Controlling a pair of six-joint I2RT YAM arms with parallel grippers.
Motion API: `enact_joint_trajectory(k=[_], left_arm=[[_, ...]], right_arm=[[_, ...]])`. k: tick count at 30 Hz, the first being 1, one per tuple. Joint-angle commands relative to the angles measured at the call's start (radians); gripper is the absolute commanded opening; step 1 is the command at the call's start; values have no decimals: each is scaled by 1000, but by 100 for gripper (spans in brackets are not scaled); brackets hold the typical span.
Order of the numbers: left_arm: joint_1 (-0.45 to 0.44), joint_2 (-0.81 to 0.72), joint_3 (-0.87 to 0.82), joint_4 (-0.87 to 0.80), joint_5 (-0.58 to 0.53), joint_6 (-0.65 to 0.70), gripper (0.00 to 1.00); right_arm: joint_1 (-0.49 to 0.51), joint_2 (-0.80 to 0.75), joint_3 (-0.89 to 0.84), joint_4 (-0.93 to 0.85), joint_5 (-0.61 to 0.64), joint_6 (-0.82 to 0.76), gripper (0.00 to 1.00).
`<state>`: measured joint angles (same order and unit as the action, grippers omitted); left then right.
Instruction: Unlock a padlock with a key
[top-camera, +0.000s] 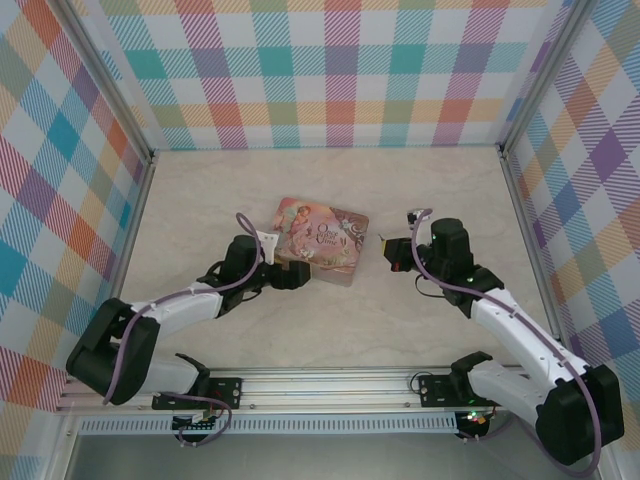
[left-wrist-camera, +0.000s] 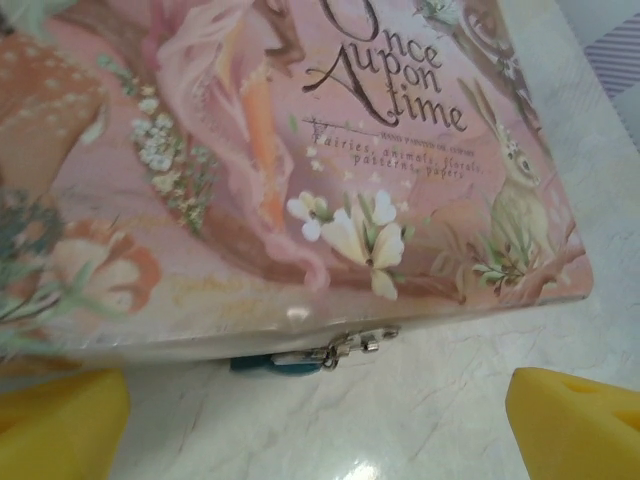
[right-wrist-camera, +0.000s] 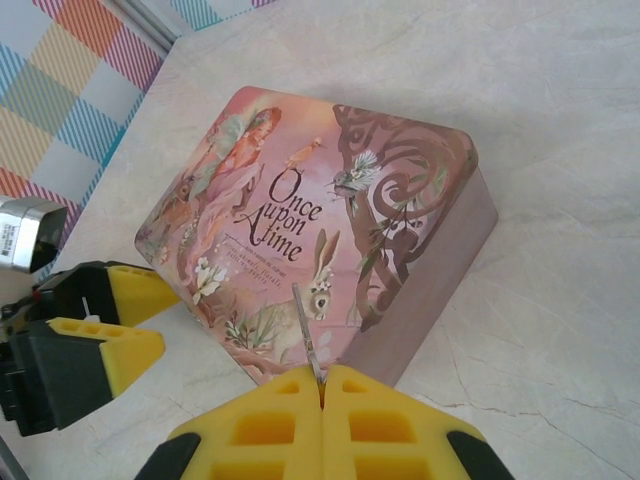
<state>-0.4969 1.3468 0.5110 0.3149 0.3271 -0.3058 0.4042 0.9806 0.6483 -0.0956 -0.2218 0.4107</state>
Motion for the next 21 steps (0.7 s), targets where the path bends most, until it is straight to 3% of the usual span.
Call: enact_joint_trajectory(k=[1, 21], left_arm=[[-4, 51, -10, 206, 53, 3, 97], [-10, 275, 11, 373, 160, -82, 92]], right_arm=[[-7, -40, 0, 12, -3, 10, 4], [-6, -56, -12, 5, 5, 5, 5]])
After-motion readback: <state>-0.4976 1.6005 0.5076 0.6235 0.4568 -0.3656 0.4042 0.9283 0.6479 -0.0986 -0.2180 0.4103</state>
